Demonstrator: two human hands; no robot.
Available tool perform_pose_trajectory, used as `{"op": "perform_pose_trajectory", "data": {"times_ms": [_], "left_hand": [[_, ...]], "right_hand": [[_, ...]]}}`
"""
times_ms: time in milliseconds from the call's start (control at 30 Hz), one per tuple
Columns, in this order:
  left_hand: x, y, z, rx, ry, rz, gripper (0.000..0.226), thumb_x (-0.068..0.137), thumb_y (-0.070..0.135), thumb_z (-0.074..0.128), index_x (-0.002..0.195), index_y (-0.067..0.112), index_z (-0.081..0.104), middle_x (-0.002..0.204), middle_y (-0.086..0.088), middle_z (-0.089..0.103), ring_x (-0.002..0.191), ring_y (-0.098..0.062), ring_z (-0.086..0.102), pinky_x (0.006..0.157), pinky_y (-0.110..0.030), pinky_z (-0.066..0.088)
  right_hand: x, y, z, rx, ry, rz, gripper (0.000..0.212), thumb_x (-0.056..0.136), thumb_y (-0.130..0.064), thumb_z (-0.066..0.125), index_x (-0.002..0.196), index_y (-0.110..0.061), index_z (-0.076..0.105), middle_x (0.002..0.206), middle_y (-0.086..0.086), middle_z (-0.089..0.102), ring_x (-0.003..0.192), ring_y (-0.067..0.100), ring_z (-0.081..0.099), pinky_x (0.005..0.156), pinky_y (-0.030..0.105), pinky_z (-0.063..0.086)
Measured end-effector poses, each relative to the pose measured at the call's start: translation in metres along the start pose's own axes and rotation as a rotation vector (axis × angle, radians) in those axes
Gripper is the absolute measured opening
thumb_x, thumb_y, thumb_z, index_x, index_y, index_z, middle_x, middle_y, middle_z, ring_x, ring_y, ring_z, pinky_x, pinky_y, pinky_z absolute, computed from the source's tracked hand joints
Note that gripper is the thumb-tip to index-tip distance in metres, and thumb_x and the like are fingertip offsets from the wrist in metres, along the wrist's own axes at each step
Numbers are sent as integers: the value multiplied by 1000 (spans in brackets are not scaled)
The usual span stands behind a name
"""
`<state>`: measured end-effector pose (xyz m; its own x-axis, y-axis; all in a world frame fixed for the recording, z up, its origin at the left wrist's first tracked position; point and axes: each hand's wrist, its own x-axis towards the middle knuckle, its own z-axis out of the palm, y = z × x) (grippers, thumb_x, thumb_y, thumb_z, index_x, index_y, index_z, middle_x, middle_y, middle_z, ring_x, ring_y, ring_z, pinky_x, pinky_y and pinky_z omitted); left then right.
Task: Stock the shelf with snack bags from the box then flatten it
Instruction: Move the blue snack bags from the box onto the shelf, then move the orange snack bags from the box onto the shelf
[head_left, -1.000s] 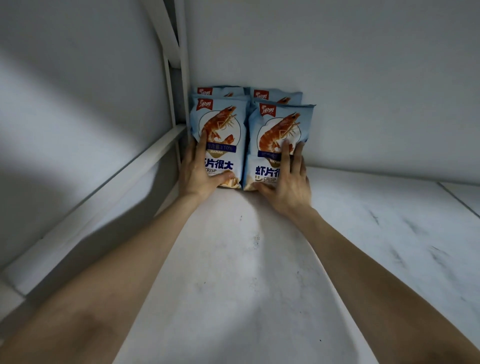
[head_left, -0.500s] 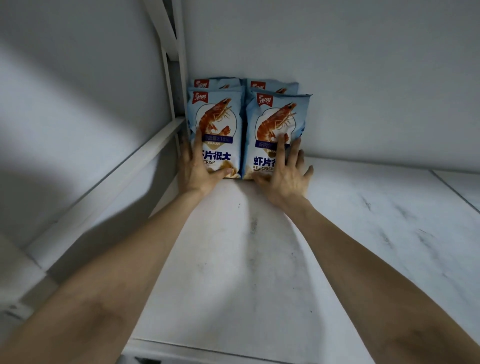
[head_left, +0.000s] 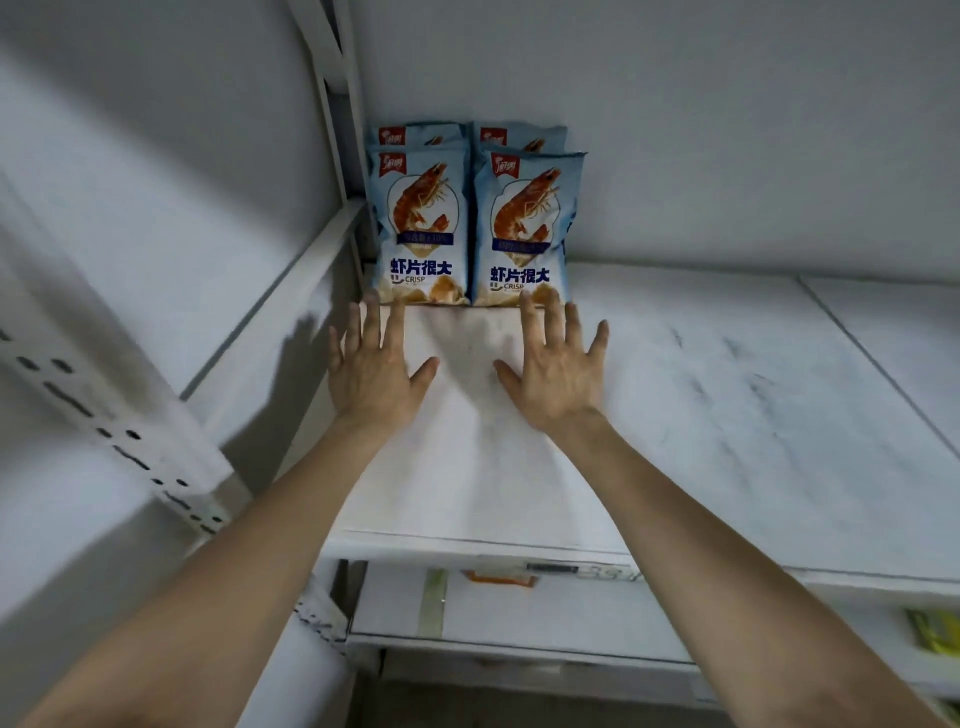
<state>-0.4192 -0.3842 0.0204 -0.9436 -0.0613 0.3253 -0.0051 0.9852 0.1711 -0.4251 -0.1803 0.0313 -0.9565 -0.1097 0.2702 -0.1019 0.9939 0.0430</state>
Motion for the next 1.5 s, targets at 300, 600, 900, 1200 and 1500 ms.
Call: {"op": "perform_pose_trajectory", "data": {"times_ms": [300,600,900,1200,1500], "left_hand": [[-91,33,-43,178,-220,35,79,95,64,25,156,24,-6,165,-9,-5,151,-28,-7,120,-49,-3],[-191,72,-84,146,-144,93,78,96,63,24,156,24,-7,164,-10,-3,151,-28,-6,119,-48,-6],[-283,100,-103,81,-93,260,77,92,61,39,155,20,22,159,-16,25,149,-34,18,119,-53,10],[-397,141,-130,54,-199,490,78,94,62,32,157,24,4,164,-10,6,152,-28,-1,120,-48,-4],[-509,212,-122,46,-358,778,78,96,63,26,156,24,-5,164,-11,0,151,-29,-5,120,-49,-3]], "right_hand": [[-94,9,-41,7,-33,-15,79,96,-62,29,157,-23,-3,165,13,2,151,33,6,115,63,6],[-192,30,-75,24,-35,-12,78,95,-61,32,157,-22,7,164,13,5,151,32,6,115,63,0],[-329,49,-92,57,-9,178,77,90,-62,24,152,-19,31,158,15,29,146,34,27,113,66,17],[-483,65,-115,-32,-34,396,76,91,-61,28,154,-19,30,159,14,27,147,32,26,113,63,17],[-648,89,-121,-86,-102,701,76,91,-58,43,153,-16,31,157,16,32,144,33,33,112,64,21]]}}
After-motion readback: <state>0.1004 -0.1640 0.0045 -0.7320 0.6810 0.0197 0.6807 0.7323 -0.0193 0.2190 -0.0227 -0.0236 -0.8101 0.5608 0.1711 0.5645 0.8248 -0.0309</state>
